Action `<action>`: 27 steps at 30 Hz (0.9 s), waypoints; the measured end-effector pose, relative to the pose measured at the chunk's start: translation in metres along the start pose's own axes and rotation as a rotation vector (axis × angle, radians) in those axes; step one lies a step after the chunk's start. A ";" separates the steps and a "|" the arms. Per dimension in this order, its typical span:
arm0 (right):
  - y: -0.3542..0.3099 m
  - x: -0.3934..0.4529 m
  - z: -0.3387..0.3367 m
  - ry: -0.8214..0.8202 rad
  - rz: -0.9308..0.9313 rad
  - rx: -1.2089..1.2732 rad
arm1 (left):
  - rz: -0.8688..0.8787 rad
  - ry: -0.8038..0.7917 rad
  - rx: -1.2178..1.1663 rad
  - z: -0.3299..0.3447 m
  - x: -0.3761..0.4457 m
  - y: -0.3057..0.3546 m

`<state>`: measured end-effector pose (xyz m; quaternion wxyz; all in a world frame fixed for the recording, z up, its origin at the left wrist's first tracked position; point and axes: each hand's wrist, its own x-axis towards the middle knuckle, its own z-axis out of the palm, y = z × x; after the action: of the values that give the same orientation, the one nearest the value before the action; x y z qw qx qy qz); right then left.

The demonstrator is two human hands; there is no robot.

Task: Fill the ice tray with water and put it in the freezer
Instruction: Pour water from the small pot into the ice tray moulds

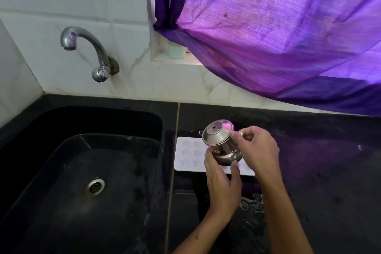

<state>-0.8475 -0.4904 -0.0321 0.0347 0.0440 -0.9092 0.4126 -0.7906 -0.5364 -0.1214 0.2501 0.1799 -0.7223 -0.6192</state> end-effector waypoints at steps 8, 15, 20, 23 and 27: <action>-0.007 0.001 0.005 -0.022 -0.014 -0.052 | -0.030 0.008 -0.028 0.000 0.002 -0.005; -0.010 0.001 0.009 -0.040 -0.027 -0.074 | -0.046 0.016 -0.035 -0.002 0.004 -0.006; -0.012 0.001 0.011 -0.041 -0.029 -0.082 | -0.049 0.024 -0.026 -0.004 0.006 -0.006; -0.012 0.002 0.011 -0.039 -0.030 -0.083 | -0.052 0.022 -0.019 -0.005 0.006 -0.007; -0.011 0.001 0.011 -0.030 -0.037 -0.083 | -0.043 0.019 -0.018 -0.005 0.005 -0.006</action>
<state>-0.8480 -0.5058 -0.0310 0.0305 0.0658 -0.9249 0.3731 -0.7925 -0.5443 -0.1261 0.2452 0.1989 -0.7104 -0.6290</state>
